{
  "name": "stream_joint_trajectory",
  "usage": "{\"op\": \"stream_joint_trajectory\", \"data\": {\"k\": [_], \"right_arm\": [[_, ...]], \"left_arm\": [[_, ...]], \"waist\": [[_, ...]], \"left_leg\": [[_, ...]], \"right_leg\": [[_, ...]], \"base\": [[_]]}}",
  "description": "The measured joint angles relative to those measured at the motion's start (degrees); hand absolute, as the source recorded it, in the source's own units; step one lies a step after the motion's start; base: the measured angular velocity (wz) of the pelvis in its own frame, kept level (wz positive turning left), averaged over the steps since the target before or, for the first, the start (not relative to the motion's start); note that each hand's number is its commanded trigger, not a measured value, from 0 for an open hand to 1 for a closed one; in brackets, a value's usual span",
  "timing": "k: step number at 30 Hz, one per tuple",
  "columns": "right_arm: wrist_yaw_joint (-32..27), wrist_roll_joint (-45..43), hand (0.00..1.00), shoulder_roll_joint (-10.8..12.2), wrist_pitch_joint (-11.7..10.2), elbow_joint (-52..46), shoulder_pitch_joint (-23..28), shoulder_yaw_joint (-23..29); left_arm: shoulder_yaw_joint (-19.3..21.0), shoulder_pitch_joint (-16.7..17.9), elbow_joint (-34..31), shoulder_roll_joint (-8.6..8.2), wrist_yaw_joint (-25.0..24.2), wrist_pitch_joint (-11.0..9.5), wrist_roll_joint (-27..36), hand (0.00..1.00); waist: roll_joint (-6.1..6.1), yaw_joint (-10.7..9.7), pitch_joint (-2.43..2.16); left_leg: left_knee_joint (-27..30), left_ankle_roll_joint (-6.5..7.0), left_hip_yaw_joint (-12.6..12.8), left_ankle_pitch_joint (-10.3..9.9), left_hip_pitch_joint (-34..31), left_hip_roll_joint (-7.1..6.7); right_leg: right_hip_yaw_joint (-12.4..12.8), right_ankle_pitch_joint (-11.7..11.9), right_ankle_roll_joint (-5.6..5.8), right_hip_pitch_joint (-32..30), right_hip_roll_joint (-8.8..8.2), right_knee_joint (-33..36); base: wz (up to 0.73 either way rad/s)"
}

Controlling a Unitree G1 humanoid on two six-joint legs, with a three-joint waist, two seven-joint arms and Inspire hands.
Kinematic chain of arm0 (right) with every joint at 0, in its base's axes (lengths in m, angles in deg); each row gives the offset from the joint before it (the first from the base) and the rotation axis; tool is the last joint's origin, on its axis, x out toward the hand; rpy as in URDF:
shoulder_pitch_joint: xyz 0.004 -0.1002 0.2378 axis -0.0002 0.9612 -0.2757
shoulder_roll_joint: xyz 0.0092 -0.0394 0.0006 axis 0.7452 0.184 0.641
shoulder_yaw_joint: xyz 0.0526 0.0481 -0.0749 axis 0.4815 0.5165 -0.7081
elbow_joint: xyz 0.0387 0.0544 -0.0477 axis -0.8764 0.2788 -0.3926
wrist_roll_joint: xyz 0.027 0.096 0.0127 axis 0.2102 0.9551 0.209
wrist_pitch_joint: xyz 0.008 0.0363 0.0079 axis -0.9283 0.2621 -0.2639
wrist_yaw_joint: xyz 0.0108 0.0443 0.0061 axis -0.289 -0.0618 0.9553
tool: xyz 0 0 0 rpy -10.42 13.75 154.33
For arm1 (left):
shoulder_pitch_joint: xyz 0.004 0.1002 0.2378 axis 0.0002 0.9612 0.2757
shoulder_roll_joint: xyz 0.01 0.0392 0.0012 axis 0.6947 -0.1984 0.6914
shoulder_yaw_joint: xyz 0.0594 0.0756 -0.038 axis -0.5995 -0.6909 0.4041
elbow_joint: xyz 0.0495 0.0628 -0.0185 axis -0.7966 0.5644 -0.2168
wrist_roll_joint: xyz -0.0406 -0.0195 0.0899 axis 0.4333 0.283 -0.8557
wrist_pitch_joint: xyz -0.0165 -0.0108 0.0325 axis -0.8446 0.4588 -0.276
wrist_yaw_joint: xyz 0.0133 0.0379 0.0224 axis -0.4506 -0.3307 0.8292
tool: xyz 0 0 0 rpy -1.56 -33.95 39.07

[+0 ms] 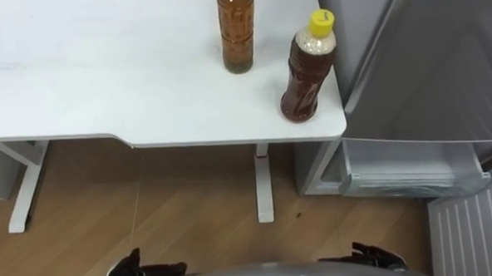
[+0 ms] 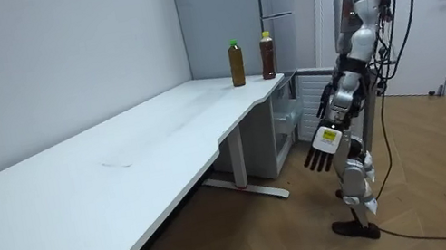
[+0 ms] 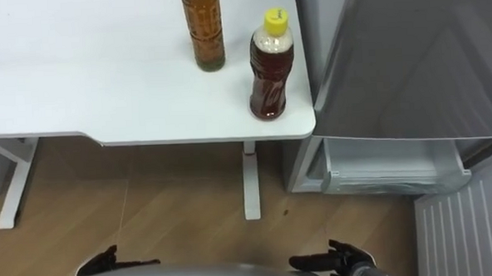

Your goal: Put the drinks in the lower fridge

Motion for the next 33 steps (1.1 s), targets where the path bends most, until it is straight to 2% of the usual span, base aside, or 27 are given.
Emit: {"op": "stream_joint_trajectory", "data": {"k": [5,7,10,12,14,16,19,22,24,26,29,31,33], "right_arm": [[-0.1,0.1,0.0,0.0,0.3,0.0,-0.1,-0.4],[-0.1,0.0,0.0,0.0,0.2,0.2,-0.2,-0.4],[0.1,0.0,0.0,0.0,0.3,0.3,-0.2,-0.4],[0.0,0.0,0.0,0.0,0.2,0.6,0.1,-0.4],[0.0,0.1,0.0,0.0,0.2,1.1,0.4,-0.4],[0.0,-0.2,0.0,0.0,0.2,1.3,0.6,-0.3],[0.0,-0.8,0.0,0.0,0.1,1.4,0.8,0.0],[-0.1,-2.0,0.0,0.0,-0.7,1.3,0.9,0.7],[-0.1,-2.4,0.0,0.1,-1.3,1.3,1.0,0.8],[-0.1,-2.5,0.0,0.1,-2.4,1.3,1.1,0.7],[-0.2,-2.5,0.0,0.1,-3.6,1.3,1.6,1.3],[-0.2,-2.7,0.0,0.2,-4.5,-0.1,2.2,1.3],[-0.1,-3.2,0.0,0.2,-5.4,0.2,1.9,1.3]], "left_arm": [[0.6,1.5,0.0,-0.17,2.5,0.3,5.9,0.0],[3.1,2.3,-0.1,-1.02,4.7,0.3,7.2,0.0],[7.3,2.4,-0.9,-1.06,8.2,0.3,9.5,0.0],[10.0,2.5,-3.1,-1.09,11.4,0.1,11.5,0.0],[12.6,2.5,-6.5,-1.19,15.7,-1.3,17.1,0.0],[14.9,2.5,-8.7,-1.2,18.6,-1.8,20.5,0.0],[16.8,2.9,-12.0,-1.21,22.7,-3.3,21.8,0.0],[17.1,3.8,-16.1,-1.54,25.9,-3.7,21.8,0.0],[16.5,4.0,-20.6,-2.47,28.1,-5.2,21.8,0.0],[14.4,3.7,-25.6,-2.83,30.1,-7.6,21.6,0.0],[12.6,3.7,-31.5,-3.38,31.5,-9.2,20.7,0.0],[10.0,3.8,-40.5,-3.65,33.7,-9.8,16.9,0.0],[8.6,3.7,-45.1,-3.59,33.3,-11.6,12.2,0.0]], "waist": [[-0.09,0.1,0.04],[-0.28,0.2,0.03],[-0.75,0.4,0.12],[-1.0,1.7,0.12],[-1.43,3.4,0.13],[-1.21,4.3,-0.19],[-1.45,4.8,-0.1],[-1.19,4.7,-0.04],[-1.26,4.6,0.0],[-1.0,4.6,0.0],[-0.85,4.1,-0.04],[-0.94,3.6,-0.01],[-0.86,3.3,0.13]], "left_leg": [[0.8,0.08,-0.9,-0.1,0.0,-0.23],[0.9,0.16,-1.8,-0.1,-0.1,-0.59],[2.0,0.4,-3.0,-0.3,-0.2,-1.01],[2.4,0.49,-3.1,-0.4,0.0,-1.06],[2.4,0.5,-3.1,-0.4,0.0,-1.05],[2.4,0.51,-3.1,-0.4,0.1,-1.01],[2.5,0.52,-3.1,-0.5,0.3,-0.98],[2.7,0.45,-3.9,-1.1,0.7,-0.99],[2.9,0.44,-4.1,-1.2,0.8,-0.99],[2.9,0.44,-4.2,-1.2,0.7,-0.99],[3.0,0.44,-4.3,-1.2,0.5,-0.99],[3.9,0.36,-4.5,-1.3,-1.0,-0.95],[3.9,0.37,-4.4,-1.3,-1.1,-0.97]], "right_leg": [[-0.8,-0.1,0.21,0.6,-0.26,-0.2],[-1.7,-0.2,0.35,1.6,-0.49,-0.9],[-3.2,-0.8,0.74,2.5,-0.87,-0.9],[-3.4,-0.9,0.82,2.7,-0.95,-0.8],[-3.2,-0.9,0.81,2.6,-0.92,-0.8],[-3.1,-0.9,0.81,2.8,-0.92,-0.6],[-3.1,-0.9,0.79,3.2,-0.9,-0.5],[-3.2,-0.9,0.79,4.0,-0.78,-0.5],[-3.4,-0.9,0.8,4.3,-0.74,-0.5],[-3.6,-0.9,0.77,4.4,-0.74,-0.5],[-3.8,-0.9,0.75,4.2,-0.72,-0.5],[-4.1,-0.8,0.67,3.3,-0.63,-0.5],[-4.2,-0.8,0.66,3.3,-0.66,-0.5]], "base": [[0.1],[0.25],[0.3],[0.08],[-0.02],[-0.02],[0.02],[0.02],[0.08],[0.0],[0.02],[0.1],[0.02]]}}
